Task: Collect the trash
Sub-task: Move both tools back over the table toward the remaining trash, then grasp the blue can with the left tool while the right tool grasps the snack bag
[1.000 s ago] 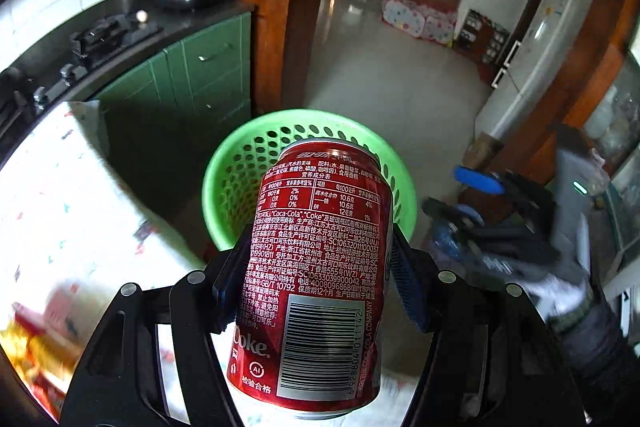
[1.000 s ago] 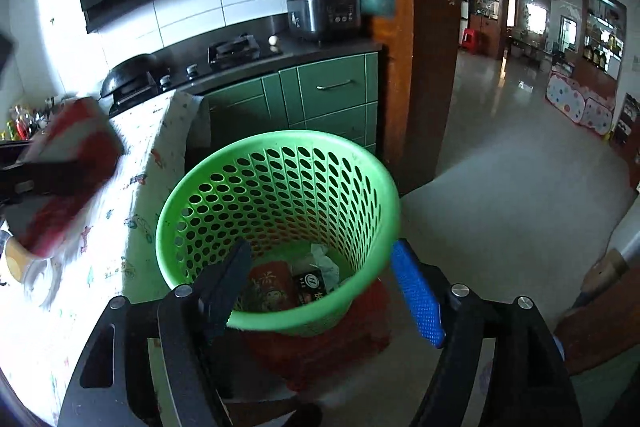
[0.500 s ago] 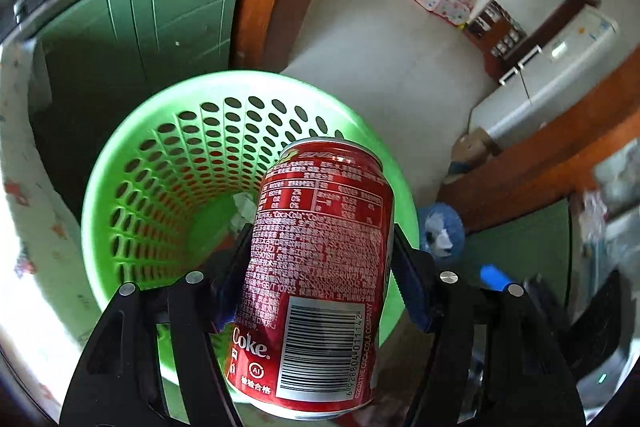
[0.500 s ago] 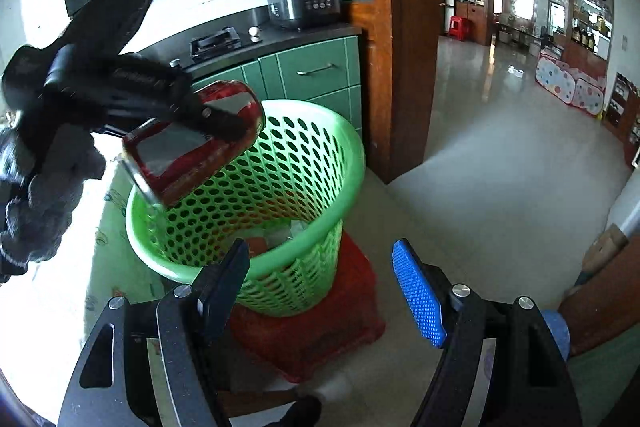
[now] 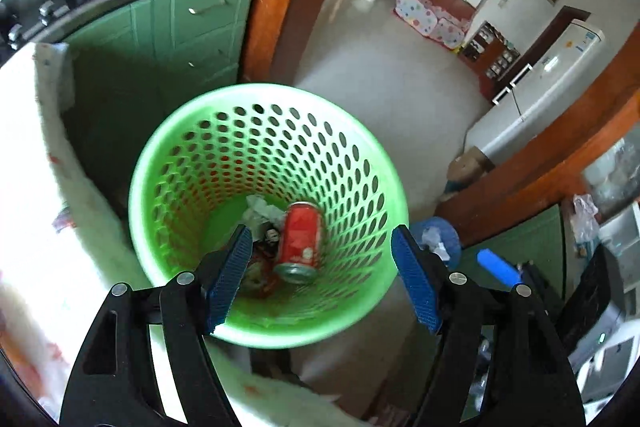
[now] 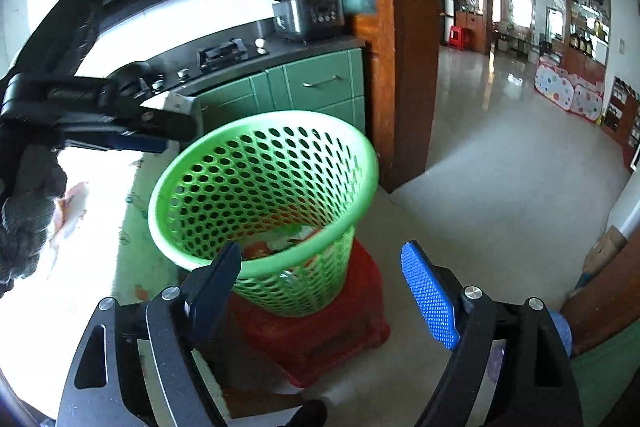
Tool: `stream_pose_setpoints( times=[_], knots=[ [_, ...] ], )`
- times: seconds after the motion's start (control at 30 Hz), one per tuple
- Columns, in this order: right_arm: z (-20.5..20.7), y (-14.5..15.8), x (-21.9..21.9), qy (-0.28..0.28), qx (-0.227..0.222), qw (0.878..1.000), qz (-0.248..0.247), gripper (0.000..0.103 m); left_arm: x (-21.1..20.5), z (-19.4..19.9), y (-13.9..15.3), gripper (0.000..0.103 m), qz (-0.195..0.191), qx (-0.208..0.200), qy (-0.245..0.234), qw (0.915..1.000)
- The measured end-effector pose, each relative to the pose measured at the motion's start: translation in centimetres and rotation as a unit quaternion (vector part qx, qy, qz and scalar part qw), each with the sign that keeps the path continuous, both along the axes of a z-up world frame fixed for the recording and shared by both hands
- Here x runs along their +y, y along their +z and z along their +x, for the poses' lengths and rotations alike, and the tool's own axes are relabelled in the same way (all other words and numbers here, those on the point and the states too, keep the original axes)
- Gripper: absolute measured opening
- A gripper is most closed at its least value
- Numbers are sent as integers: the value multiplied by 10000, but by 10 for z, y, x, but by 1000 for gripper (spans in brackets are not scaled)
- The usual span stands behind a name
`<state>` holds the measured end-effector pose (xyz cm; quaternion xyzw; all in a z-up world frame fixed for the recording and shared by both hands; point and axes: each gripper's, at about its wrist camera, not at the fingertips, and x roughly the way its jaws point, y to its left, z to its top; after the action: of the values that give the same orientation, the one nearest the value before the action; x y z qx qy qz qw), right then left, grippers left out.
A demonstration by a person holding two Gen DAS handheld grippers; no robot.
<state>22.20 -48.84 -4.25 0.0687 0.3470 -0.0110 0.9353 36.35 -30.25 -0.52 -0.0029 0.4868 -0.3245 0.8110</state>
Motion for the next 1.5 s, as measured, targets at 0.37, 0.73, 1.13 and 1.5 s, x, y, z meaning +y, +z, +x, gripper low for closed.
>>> stream_pose_setpoints(
  times=[0.37,0.73,1.13,1.5],
  knots=[
    [-7,33,63,602,-125,9981,-26,85,109,-75,39,71,1,-769,704,9946],
    [4,50,151,1414,-178,9898,-16,90,223,-133,41,71,138,-1128,1622,9802],
    [29,64,265,2634,-175,9645,-119,90,355,-167,38,71,350,-1178,2826,9513],
    [75,72,379,3679,-165,9283,-513,90,439,-177,24,72,464,-962,3744,9211]
  ],
)
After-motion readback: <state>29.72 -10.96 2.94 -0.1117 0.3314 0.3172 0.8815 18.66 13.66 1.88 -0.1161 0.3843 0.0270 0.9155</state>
